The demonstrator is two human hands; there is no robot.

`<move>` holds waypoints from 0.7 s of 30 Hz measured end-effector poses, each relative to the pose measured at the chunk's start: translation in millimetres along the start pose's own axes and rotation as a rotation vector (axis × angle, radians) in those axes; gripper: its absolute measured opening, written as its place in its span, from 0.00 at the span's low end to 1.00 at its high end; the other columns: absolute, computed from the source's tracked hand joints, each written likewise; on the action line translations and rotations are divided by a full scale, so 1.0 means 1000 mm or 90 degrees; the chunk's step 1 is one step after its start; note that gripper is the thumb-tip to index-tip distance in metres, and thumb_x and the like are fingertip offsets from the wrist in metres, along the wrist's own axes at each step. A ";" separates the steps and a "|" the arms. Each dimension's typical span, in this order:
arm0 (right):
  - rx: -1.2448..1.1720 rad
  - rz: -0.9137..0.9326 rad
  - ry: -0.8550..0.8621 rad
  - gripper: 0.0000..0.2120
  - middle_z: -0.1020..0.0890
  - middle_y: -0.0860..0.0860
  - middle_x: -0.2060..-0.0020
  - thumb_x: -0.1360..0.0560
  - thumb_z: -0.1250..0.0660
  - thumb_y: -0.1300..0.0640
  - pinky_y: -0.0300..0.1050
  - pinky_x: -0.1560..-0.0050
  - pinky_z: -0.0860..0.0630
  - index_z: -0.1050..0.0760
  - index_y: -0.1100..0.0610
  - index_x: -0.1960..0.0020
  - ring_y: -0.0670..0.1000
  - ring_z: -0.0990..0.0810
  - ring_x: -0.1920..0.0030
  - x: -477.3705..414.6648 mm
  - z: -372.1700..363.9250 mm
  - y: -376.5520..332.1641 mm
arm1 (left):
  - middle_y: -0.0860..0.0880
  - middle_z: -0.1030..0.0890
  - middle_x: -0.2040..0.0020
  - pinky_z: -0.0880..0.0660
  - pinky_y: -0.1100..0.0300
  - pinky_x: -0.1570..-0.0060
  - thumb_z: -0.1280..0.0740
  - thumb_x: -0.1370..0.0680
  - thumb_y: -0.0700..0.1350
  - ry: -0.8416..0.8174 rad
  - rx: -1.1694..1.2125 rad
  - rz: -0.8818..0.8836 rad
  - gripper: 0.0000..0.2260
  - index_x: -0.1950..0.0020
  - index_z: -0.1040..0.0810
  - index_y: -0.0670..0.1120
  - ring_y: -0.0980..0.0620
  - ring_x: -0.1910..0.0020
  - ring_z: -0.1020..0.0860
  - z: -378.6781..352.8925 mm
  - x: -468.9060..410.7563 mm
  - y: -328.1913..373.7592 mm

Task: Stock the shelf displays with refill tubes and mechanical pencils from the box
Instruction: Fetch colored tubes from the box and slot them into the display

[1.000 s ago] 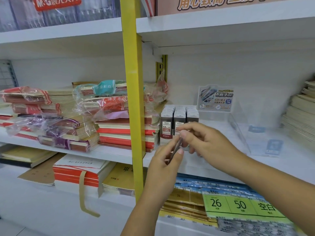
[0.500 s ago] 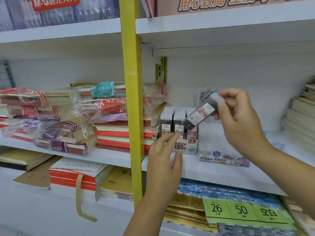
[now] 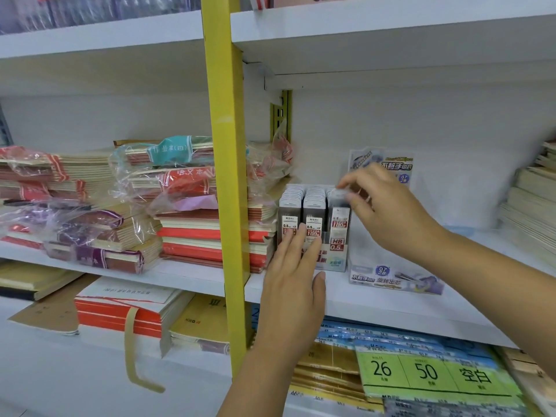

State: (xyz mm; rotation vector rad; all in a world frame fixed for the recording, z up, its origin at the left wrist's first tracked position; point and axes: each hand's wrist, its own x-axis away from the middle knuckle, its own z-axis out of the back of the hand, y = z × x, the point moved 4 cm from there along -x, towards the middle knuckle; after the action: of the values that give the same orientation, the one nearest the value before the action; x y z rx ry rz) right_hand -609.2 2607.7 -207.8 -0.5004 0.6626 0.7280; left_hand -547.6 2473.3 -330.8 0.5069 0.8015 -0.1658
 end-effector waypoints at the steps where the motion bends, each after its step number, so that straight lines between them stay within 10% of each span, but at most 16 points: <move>1: 0.008 -0.012 -0.018 0.08 0.28 0.49 0.50 0.20 0.38 0.57 0.37 0.51 0.38 0.23 0.54 0.43 0.46 0.32 0.48 0.002 -0.004 0.003 | 0.57 0.50 0.19 0.64 0.67 0.28 0.42 0.16 0.47 -0.002 0.004 -0.004 0.24 0.20 0.41 0.54 0.62 0.22 0.58 0.000 0.000 0.000; 8: -0.023 -0.067 -0.044 0.19 0.29 0.49 0.39 0.20 0.38 0.60 0.28 0.42 0.43 0.30 0.52 0.30 0.46 0.34 0.38 0.029 -0.010 0.003 | 0.60 0.47 0.20 0.59 0.69 0.28 0.41 0.16 0.46 0.002 0.034 -0.022 0.23 0.22 0.38 0.55 0.69 0.24 0.59 0.008 0.009 0.003; 12: -0.120 -0.042 0.069 0.17 0.27 0.45 0.39 0.19 0.40 0.62 0.21 0.40 0.42 0.29 0.51 0.31 0.40 0.31 0.38 0.080 0.002 -0.015 | 0.53 0.24 0.32 0.44 0.72 0.31 0.37 0.20 0.40 0.087 0.040 -0.043 0.16 0.33 0.22 0.49 0.55 0.31 0.30 0.025 0.039 0.013; 15: -0.243 -0.062 0.138 0.13 0.23 0.38 0.46 0.20 0.40 0.57 0.29 0.45 0.30 0.26 0.46 0.38 0.41 0.23 0.45 0.143 0.002 -0.022 | 0.56 0.20 0.45 0.35 0.72 0.41 0.37 0.21 0.41 0.115 0.054 -0.055 0.12 0.41 0.19 0.48 0.57 0.45 0.26 0.028 0.083 0.016; 21: -0.393 -0.392 -0.092 0.11 0.18 0.45 0.52 0.21 0.37 0.55 0.44 0.52 0.22 0.26 0.38 0.49 0.49 0.19 0.52 0.300 -0.086 0.009 | 0.55 0.24 0.41 0.24 0.58 0.47 0.35 0.20 0.43 -0.244 0.092 0.166 0.15 0.34 0.24 0.52 0.55 0.45 0.24 -0.040 0.225 -0.024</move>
State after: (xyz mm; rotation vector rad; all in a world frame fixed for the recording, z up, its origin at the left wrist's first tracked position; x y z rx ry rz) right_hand -478.7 2691.9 -478.9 -1.1454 0.1086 0.3597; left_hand -426.2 2482.3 -525.4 0.6854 0.3455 -0.0756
